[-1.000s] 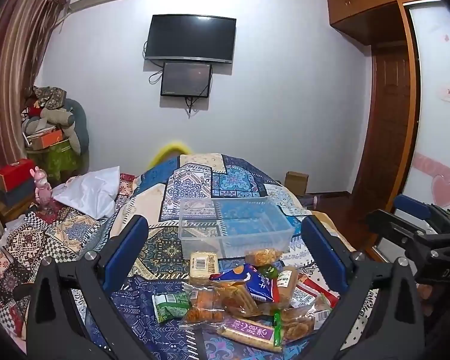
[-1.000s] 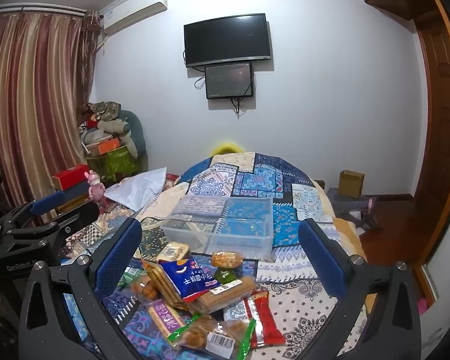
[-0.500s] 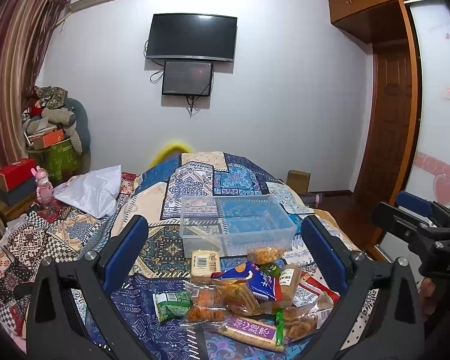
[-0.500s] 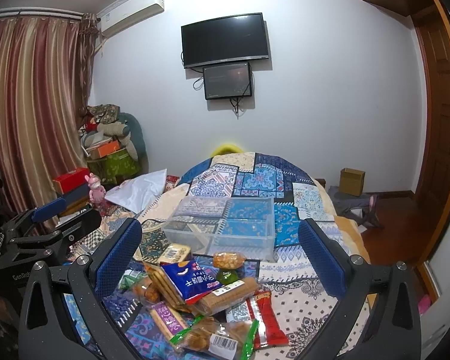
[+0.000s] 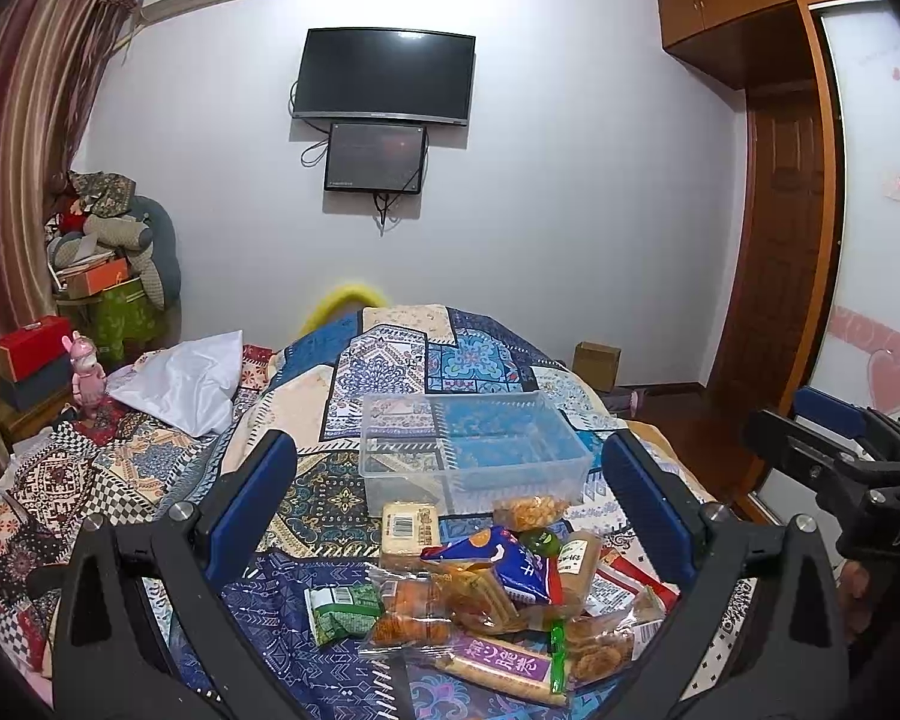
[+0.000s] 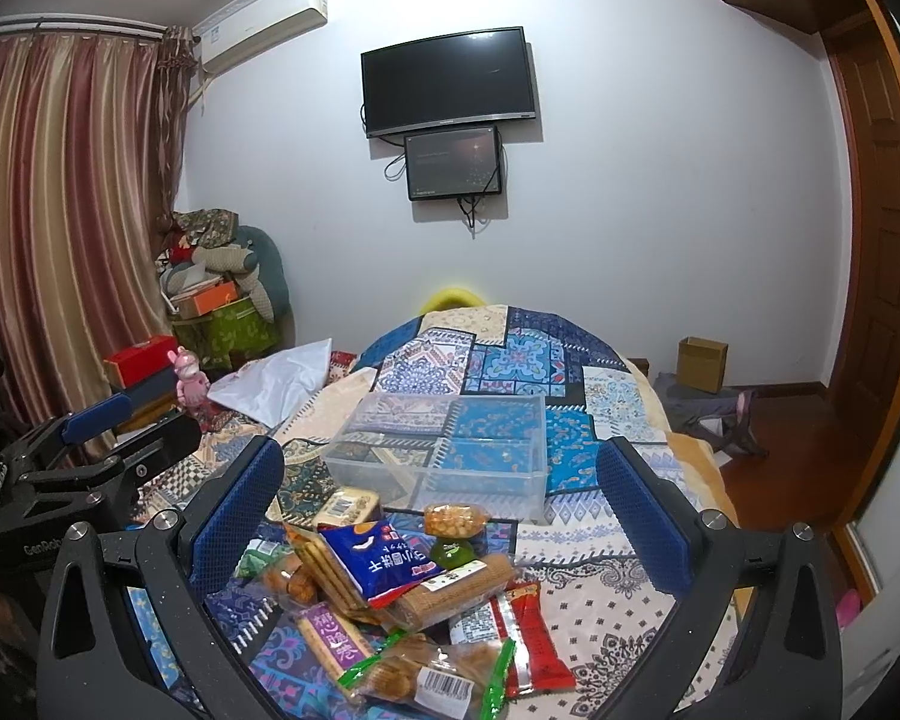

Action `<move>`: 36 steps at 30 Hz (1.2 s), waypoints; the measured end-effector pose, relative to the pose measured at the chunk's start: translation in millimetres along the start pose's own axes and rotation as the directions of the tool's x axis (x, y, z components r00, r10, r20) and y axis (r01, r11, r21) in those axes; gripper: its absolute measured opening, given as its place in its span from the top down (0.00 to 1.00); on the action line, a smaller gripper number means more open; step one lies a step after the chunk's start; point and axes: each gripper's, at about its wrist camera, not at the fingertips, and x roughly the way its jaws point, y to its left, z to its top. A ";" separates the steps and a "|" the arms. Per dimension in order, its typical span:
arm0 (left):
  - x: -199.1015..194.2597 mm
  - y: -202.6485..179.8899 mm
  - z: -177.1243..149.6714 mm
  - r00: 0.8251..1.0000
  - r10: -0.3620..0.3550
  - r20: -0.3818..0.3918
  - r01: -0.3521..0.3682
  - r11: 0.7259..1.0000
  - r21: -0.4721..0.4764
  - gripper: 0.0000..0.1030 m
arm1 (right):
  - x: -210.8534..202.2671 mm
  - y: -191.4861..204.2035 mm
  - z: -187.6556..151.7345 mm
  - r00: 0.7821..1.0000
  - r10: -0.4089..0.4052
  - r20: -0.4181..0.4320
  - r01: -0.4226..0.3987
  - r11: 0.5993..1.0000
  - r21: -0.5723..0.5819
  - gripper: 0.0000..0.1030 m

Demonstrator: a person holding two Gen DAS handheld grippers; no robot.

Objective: Organize snacks

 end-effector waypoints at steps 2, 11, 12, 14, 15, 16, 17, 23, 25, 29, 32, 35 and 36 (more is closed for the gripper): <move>0.4 -0.4 0.6 1.000 0.002 0.001 -0.002 1.000 0.002 0.00 | 0.2 -0.1 0.2 1.000 -0.001 0.000 0.001 1.000 0.001 0.00; 1.2 -2.8 0.6 1.000 -0.002 0.004 0.001 1.000 0.006 0.00 | -0.5 -2.5 -1.0 1.000 -0.002 0.000 0.002 1.000 0.007 0.00; 1.1 -3.0 0.7 1.000 -0.001 0.004 0.001 1.000 0.007 0.00 | -0.5 -2.5 -0.8 1.000 -0.002 0.000 0.002 1.000 0.007 0.00; 0.8 -2.6 0.6 1.000 -0.001 0.004 0.001 1.000 0.007 0.00 | -0.6 -2.2 -0.8 1.000 -0.003 -0.001 0.003 1.000 0.007 0.00; 0.7 -2.5 0.5 1.000 -0.002 0.004 0.002 1.000 0.006 0.00 | -0.6 -2.3 -0.7 1.000 -0.003 -0.001 0.003 1.000 0.007 0.00; 0.7 -2.5 0.3 1.000 -0.002 0.004 0.002 1.000 0.006 0.00 | -0.7 -2.2 -0.8 1.000 -0.003 -0.001 0.003 1.000 0.008 0.00; 1.2 -2.8 0.3 1.000 -0.004 0.003 0.004 1.000 0.005 0.00 | -0.6 -2.3 -0.7 1.000 -0.002 -0.001 0.002 1.000 0.008 0.00; 0.3 -1.6 0.0 1.000 -0.004 0.003 0.004 1.000 0.002 0.00 | -0.9 -2.0 -0.9 1.000 0.000 -0.005 0.000 1.000 0.010 0.00; 0.3 -1.7 -0.1 1.000 -0.005 0.003 0.005 1.000 0.002 0.00 | -0.8 -2.2 -1.1 1.000 0.000 -0.005 0.000 1.000 0.010 0.00; 0.4 -1.8 -0.4 1.000 -0.004 0.003 0.004 1.000 0.003 0.00 | -0.8 -2.2 -2.5 1.000 0.001 -0.007 -0.001 1.000 0.011 0.00; 0.4 -1.9 -0.4 1.000 -0.005 0.003 0.005 1.000 0.004 0.00 | -0.6 -2.5 -3.3 1.000 0.000 -0.008 0.000 1.000 0.013 0.00; 0.4 -1.8 -0.4 1.000 -0.005 0.004 0.005 1.000 0.002 0.00 | -0.4 -2.3 -3.9 1.000 0.001 -0.009 0.000 1.000 0.012 0.00; 0.4 -1.7 -0.2 1.000 -0.006 0.003 0.006 1.000 0.002 0.00 | -0.4 -2.1 -4.2 1.000 0.000 -0.009 0.000 1.000 0.011 0.00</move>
